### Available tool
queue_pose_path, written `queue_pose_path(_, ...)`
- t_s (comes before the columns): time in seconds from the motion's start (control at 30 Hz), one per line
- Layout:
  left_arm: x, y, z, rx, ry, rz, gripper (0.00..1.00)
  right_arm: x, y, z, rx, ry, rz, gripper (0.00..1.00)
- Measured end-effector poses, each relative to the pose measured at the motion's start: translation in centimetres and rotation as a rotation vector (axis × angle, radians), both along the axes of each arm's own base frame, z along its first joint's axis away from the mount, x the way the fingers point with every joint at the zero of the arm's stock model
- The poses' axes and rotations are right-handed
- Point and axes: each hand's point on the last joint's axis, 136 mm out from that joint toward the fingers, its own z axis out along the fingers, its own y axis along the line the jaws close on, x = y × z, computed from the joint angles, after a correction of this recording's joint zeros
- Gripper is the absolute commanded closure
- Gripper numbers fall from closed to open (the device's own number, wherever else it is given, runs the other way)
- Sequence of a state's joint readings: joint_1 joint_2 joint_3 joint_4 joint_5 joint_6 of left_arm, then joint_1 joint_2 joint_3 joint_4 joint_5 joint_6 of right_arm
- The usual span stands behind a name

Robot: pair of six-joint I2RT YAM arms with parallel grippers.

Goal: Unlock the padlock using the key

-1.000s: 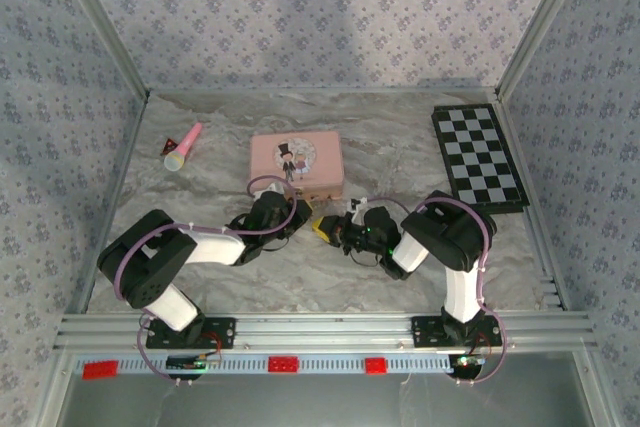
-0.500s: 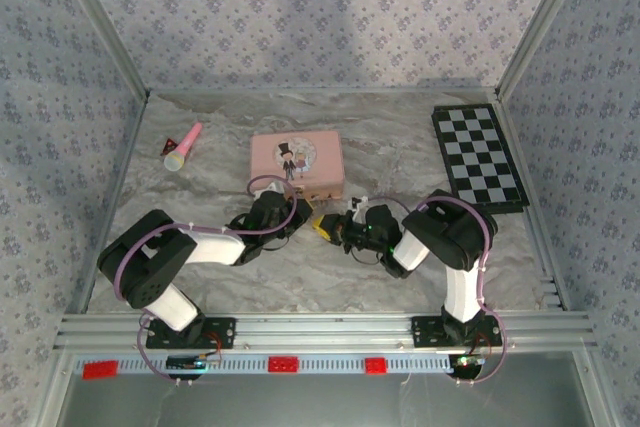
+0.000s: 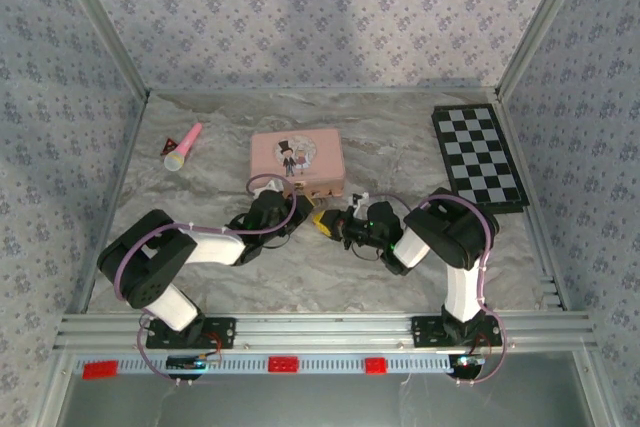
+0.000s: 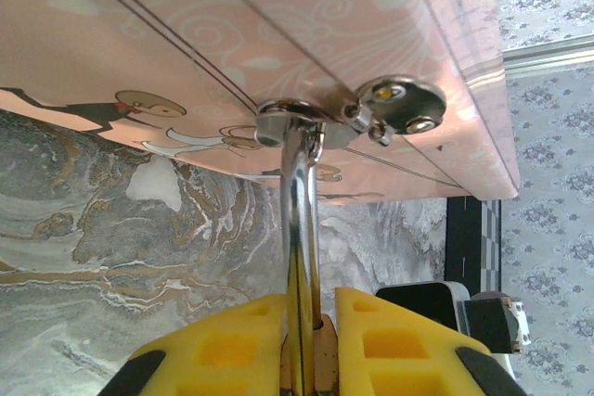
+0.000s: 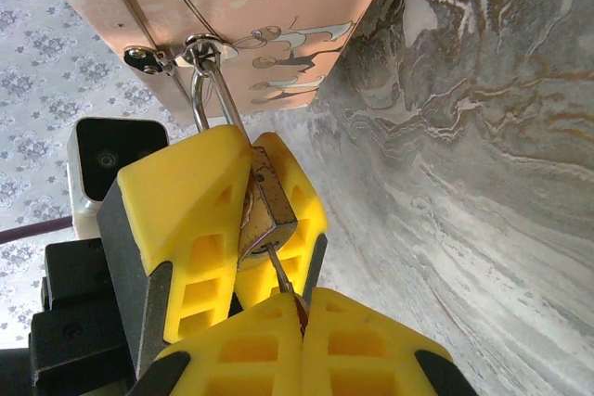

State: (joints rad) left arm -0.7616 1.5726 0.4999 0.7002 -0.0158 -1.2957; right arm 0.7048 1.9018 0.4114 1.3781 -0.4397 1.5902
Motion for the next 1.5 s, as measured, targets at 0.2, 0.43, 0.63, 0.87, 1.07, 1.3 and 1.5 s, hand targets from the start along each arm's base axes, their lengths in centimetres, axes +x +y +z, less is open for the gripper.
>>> queue_pose_path(0.2,-0.1,-0.2,0.3,-0.003,-0.006,-0.003,1.0,0.4,0.1,0.4,0.011,-0.005,0.002,1.0)
queue_pose_path(0.43,-0.1,-0.2,0.5,-0.008,-0.012,-0.002,1.0,0.5,0.1,0.7,0.022,0.001,0.003,1.0)
queue_pose_path(0.63,-0.1,-0.2,0.6,-0.01,-0.016,0.0,1.0,0.6,0.1,0.7,0.024,0.001,0.002,1.0)
queue_pose_path(0.87,0.0,-0.2,0.7,-0.011,-0.017,0.0,1.0,0.6,0.1,0.8,0.025,0.0,0.002,1.0)
queue_pose_path(1.07,-0.1,-0.2,0.7,-0.01,-0.018,0.001,1.0,0.6,0.1,0.8,0.026,-0.001,0.002,1.0)
queue_pose_path(1.3,-0.2,-0.4,0.8,-0.01,-0.023,-0.002,1.0,0.8,0.1,1.0,0.029,-0.003,0.002,1.0)
queue_pose_path(1.5,-0.2,-0.5,0.9,-0.011,-0.027,0.0,1.0,0.9,0.1,1.0,0.031,-0.004,0.003,1.0)
